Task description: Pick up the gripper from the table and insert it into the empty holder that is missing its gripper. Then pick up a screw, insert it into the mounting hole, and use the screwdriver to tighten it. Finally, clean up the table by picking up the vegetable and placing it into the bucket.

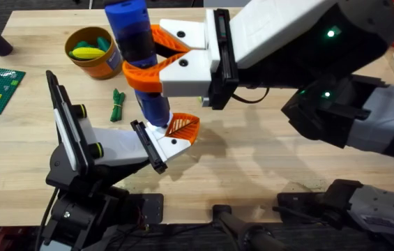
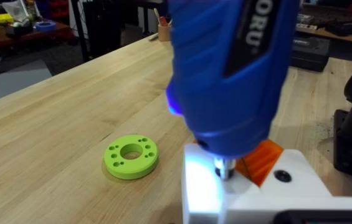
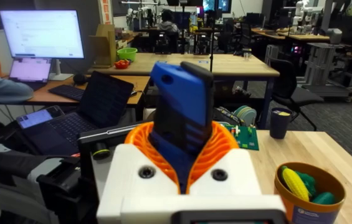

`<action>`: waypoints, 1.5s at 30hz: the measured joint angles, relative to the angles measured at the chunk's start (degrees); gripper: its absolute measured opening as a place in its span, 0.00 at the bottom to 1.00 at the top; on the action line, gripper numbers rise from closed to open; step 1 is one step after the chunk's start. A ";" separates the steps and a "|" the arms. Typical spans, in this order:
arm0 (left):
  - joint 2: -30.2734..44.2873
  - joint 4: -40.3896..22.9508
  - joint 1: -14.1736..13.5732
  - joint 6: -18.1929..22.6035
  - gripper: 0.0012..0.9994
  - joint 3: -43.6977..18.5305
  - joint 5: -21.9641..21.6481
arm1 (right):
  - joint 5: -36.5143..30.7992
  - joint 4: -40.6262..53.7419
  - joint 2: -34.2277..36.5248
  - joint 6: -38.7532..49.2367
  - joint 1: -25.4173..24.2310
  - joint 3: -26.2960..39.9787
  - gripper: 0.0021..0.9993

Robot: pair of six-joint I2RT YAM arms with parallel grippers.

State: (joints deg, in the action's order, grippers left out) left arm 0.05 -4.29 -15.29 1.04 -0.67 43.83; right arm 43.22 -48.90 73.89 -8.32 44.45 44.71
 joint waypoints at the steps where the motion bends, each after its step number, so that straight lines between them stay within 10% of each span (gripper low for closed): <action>1: 0.00 0.04 0.00 -0.02 0.00 0.00 0.00 | -0.04 0.36 0.00 -0.02 0.00 0.00 0.05; 45: -0.02 0.11 0.00 -0.04 0.00 0.00 0.02 | -0.07 -3.80 0.37 -3.23 -0.02 -0.42 0.05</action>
State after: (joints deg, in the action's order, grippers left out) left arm 0.04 -4.19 -15.29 0.99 -0.67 43.86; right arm 43.16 -52.71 74.26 -11.55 44.43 44.29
